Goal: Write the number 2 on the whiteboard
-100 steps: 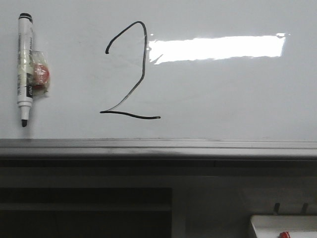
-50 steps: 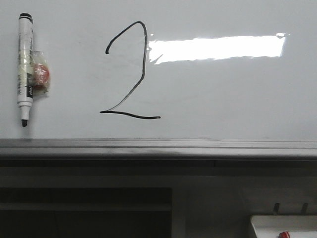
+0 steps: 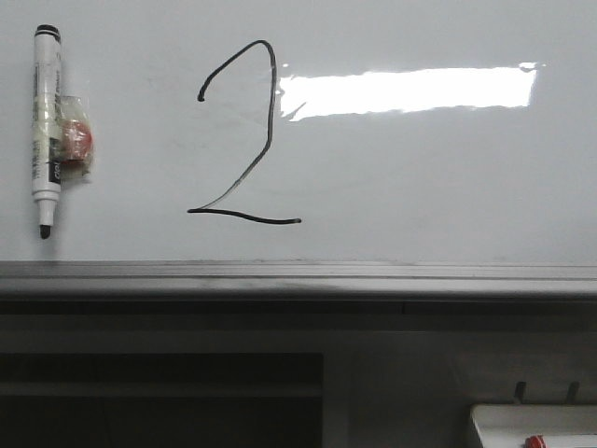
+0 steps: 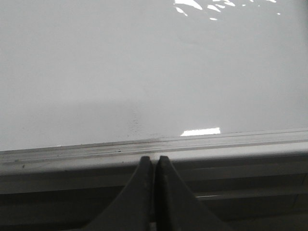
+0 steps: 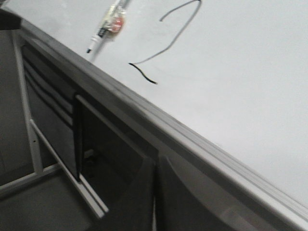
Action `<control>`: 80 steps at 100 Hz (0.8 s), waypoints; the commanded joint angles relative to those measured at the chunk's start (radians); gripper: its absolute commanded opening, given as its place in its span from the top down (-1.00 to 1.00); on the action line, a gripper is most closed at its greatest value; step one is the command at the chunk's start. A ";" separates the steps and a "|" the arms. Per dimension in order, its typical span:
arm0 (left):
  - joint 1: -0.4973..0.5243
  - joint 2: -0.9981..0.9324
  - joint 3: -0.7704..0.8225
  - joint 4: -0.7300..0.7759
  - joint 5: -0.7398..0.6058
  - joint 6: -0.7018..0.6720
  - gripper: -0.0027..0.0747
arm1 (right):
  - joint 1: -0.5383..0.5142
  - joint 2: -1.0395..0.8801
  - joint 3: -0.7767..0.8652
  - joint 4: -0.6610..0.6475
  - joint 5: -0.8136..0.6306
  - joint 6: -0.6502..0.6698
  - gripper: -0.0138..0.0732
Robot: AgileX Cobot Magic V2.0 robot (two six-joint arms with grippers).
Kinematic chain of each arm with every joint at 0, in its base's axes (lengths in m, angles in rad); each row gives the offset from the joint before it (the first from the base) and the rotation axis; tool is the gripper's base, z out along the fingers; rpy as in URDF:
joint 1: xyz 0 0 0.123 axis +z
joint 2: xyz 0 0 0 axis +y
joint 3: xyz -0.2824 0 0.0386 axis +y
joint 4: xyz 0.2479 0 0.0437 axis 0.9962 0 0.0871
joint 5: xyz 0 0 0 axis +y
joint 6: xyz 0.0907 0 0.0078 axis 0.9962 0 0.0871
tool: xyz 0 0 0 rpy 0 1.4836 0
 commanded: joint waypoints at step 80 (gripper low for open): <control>0.005 -0.028 0.012 -0.006 -0.064 -0.011 0.98 | -0.739 -0.032 0.025 -0.520 0.056 0.600 0.82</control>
